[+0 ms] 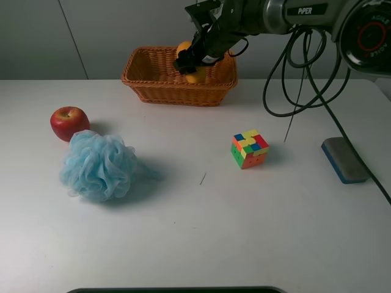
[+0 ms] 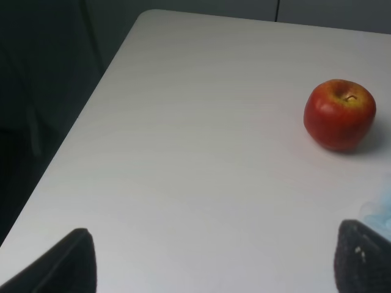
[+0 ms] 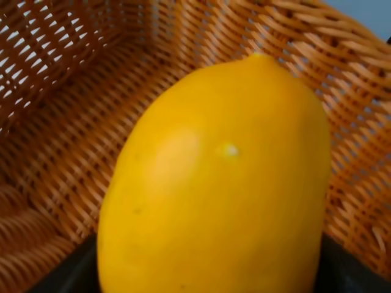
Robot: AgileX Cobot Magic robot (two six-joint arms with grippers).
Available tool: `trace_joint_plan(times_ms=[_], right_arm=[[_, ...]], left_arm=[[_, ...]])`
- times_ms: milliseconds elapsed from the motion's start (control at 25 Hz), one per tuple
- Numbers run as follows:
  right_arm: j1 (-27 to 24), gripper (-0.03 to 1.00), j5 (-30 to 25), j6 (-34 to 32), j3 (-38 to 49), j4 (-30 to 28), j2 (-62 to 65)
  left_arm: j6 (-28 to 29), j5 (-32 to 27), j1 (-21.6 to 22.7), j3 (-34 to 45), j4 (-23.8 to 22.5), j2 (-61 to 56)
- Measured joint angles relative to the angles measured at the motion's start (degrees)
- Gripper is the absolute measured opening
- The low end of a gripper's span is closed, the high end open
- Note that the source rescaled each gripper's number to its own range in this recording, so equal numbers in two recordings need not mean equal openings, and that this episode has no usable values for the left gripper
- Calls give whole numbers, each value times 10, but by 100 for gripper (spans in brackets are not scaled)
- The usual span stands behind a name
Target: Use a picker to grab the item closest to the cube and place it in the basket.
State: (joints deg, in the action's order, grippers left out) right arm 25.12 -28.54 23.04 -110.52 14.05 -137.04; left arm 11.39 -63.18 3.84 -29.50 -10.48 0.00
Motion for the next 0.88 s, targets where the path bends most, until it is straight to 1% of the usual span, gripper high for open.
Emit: trace_joint_plan(times_ms=[40, 80, 120, 160, 200, 240, 320, 480, 600, 720, 880], right_arm=[[0, 0, 4, 5, 0, 1, 0], [0, 5, 5, 8, -1, 1, 0], [0, 30, 8, 11, -1, 1, 0], [0, 70, 11, 13, -1, 1, 0], [0, 87, 13, 15, -1, 1, 0], [0, 93, 16, 18, -2, 1, 0], [0, 98, 17, 21, -3, 1, 0], [0, 99, 12, 23, -6, 0, 0], [0, 99, -28, 24, -29, -12, 2], [-7, 100, -66, 23, -39, -15, 34], [-44, 100, -113, 14, -41, -26, 118]], left_arm=[[0, 0, 0, 0, 0, 0], [0, 0, 0, 0, 0, 0], [0, 0, 0, 0, 0, 0], [0, 0, 0, 0, 0, 0], [0, 0, 0, 0, 0, 0], [0, 0, 0, 0, 0, 0], [0, 0, 0, 0, 0, 0], [0, 0, 0, 0, 0, 0], [0, 0, 0, 0, 0, 0], [0, 0, 0, 0, 0, 0], [0, 0, 0, 0, 0, 0]])
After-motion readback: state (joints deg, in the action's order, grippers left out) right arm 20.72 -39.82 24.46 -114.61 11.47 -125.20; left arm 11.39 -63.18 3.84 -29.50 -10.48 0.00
